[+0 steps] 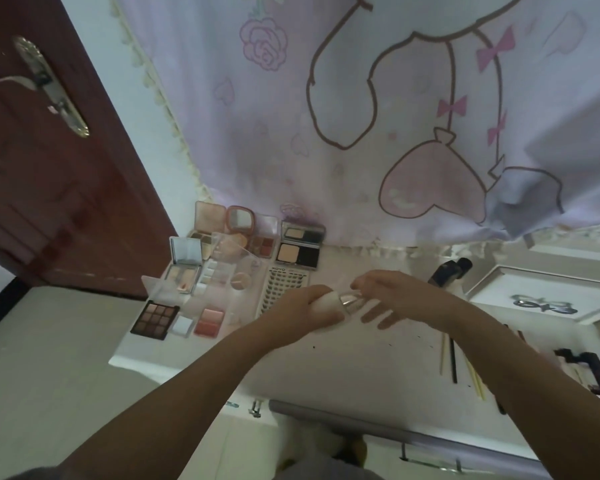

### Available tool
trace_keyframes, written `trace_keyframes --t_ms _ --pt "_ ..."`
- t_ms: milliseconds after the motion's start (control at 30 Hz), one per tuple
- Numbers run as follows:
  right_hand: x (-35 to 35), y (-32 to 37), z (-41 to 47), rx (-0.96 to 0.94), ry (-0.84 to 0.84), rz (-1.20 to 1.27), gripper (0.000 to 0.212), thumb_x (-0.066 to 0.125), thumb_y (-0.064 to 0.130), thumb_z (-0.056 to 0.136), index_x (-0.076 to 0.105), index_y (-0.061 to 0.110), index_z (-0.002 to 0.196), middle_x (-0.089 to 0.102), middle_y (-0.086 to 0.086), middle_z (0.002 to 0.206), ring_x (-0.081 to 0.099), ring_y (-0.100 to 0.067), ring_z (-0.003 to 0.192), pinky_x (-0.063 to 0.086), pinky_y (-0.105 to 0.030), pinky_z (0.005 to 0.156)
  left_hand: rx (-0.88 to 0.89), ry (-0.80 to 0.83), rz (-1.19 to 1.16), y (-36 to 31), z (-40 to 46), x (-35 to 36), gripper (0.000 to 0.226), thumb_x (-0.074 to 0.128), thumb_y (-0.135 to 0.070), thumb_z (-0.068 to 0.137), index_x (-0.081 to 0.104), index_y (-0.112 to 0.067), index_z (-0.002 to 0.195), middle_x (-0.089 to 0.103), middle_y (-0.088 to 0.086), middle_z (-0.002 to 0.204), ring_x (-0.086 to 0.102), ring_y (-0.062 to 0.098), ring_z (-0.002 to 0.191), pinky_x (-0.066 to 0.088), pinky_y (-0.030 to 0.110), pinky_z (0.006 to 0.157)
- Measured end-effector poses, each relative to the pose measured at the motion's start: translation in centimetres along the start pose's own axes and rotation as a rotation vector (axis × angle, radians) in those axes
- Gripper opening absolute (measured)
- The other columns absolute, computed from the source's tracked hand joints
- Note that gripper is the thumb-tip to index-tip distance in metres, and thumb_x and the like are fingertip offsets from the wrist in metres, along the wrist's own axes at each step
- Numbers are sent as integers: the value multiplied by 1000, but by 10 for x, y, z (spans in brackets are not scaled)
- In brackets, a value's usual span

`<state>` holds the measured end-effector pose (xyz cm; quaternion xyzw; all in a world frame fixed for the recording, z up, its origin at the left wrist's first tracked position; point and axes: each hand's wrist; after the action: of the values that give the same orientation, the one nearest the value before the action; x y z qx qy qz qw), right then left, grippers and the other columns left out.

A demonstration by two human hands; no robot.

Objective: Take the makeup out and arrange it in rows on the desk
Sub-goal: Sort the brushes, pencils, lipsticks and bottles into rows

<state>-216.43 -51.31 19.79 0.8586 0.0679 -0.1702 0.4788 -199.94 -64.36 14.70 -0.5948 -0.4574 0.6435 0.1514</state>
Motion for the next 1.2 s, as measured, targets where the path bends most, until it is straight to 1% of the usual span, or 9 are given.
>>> trace_keyframes --t_ms 100,200,433,600,667,800,933,1067,1200 --pt "10 5 1 158 24 -210 54 31 61 93 62 18 98 73 3 76 63 -6 54 43 -18 50 105 -21 241 -5 -2 1 35 63 -45 83 57 -27 113 64 -4 103 58 14 88 49 35 80" --pt "12 1 2 61 -15 -300 26 50 49 91 55 24 97 68 6 84 59 -5 62 43 -17 51 114 33 220 -5 -6 3 39 62 -42 84 55 -25 118 62 -2 109 57 16 93 49 37 85" --pt "12 0 -3 -267 -58 -550 23 59 24 91 58 30 113 58 16 101 53 -5 94 41 -13 78 -152 312 -356 8 -4 2 21 63 -34 86 59 -25 105 62 -3 95 62 12 85 55 23 64" --pt "-6 -21 -1 -297 -237 -460 21 56 24 92 55 34 111 55 20 103 50 1 95 40 -11 81 -419 551 -647 31 14 2 24 56 -33 91 58 -19 111 64 8 109 63 22 101 53 32 87" --pt "-20 -35 9 -171 -334 -225 21 56 22 92 53 34 109 57 18 104 53 4 94 43 -6 73 -403 411 -619 37 24 8 17 59 -33 89 61 -25 104 66 2 102 63 17 94 54 30 83" --pt "-28 -63 47 160 -346 517 31 59 13 92 52 14 122 61 -8 112 62 -19 97 51 -24 68 -360 16 -486 39 58 26 15 61 -37 88 66 -25 96 70 0 96 66 9 81 53 29 79" --pt "-28 -75 91 324 -385 880 7 55 4 92 57 9 97 61 -11 88 63 -19 71 48 -29 64 -375 -177 -388 38 101 33 22 63 -38 86 67 -18 95 69 -1 86 67 16 83 56 36 80" --pt "-38 -79 138 336 -363 722 7 54 3 91 58 9 90 57 -9 76 54 -10 52 41 -21 51 -413 -327 -261 43 140 40 11 65 -30 83 62 -21 78 61 -9 67 59 11 66 44 22 58" --pt "-47 -85 181 317 -437 459 13 58 10 90 58 10 103 57 -7 81 50 -12 59 38 -20 51 -458 -435 -274 50 172 52 28 60 -35 87 62 -7 86 66 9 83 62 27 78 49 35 70"
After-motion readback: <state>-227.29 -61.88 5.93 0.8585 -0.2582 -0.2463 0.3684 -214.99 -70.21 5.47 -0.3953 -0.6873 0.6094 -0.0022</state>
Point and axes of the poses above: each hand's wrist, its own z-axis towards the middle knuckle, its own x-axis out of the palm, y = z × x
